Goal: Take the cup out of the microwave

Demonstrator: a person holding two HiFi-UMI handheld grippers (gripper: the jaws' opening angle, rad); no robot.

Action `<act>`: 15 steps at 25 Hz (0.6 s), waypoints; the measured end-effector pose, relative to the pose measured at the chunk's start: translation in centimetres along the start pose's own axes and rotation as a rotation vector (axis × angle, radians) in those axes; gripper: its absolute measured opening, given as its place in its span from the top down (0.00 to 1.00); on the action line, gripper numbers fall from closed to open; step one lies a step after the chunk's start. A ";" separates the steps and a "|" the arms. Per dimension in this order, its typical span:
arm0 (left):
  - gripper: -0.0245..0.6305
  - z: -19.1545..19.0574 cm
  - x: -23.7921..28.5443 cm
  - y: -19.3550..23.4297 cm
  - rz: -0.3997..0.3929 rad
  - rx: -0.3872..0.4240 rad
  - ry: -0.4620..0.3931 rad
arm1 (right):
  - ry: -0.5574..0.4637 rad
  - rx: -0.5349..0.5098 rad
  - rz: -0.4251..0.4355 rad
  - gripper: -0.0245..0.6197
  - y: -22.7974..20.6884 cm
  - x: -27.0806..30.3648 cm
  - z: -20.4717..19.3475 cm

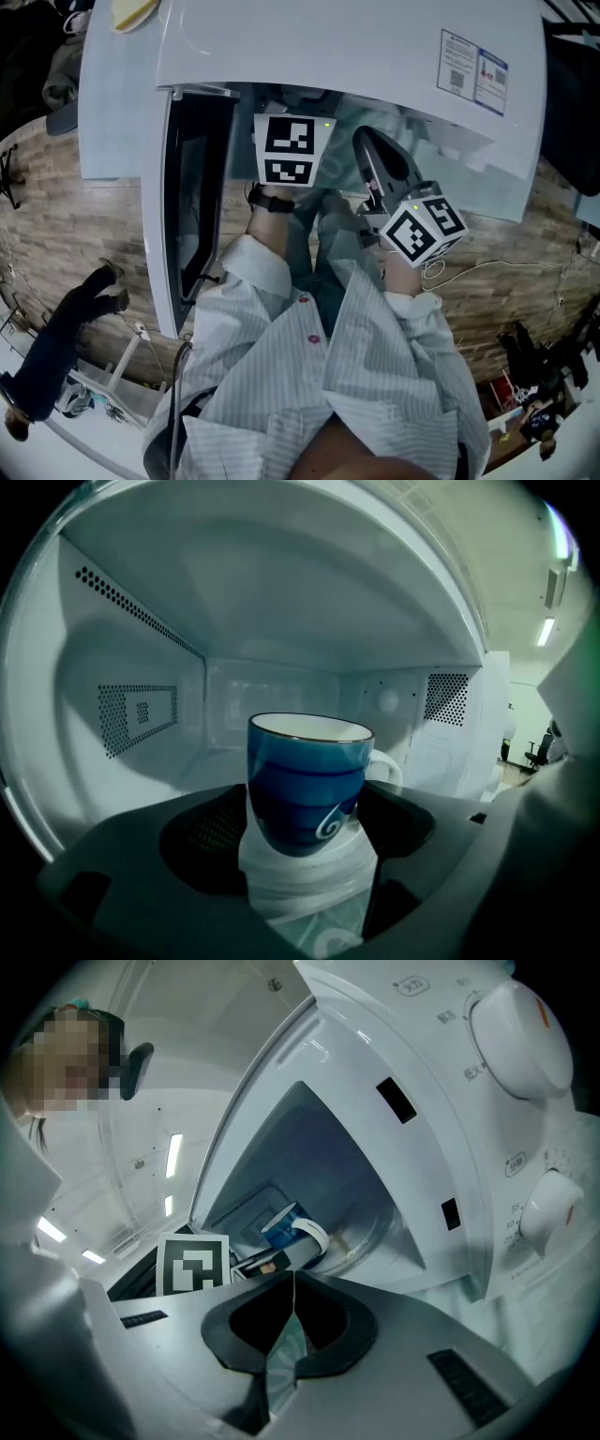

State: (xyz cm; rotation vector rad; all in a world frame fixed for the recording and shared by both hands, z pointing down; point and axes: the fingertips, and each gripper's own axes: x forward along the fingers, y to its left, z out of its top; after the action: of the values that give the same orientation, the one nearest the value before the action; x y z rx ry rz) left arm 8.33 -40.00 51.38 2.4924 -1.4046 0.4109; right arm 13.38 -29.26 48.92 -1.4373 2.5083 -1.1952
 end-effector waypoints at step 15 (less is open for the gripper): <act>0.41 0.1 0.1 0.1 0.019 0.030 -0.026 | 0.007 0.009 -0.009 0.91 -1.2 -0.1 0.1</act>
State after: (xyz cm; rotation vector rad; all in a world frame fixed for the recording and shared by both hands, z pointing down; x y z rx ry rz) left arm 8.35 -40.15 51.36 2.5192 -1.4436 0.4074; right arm 14.33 -29.62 49.60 -1.4468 2.5004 -1.2141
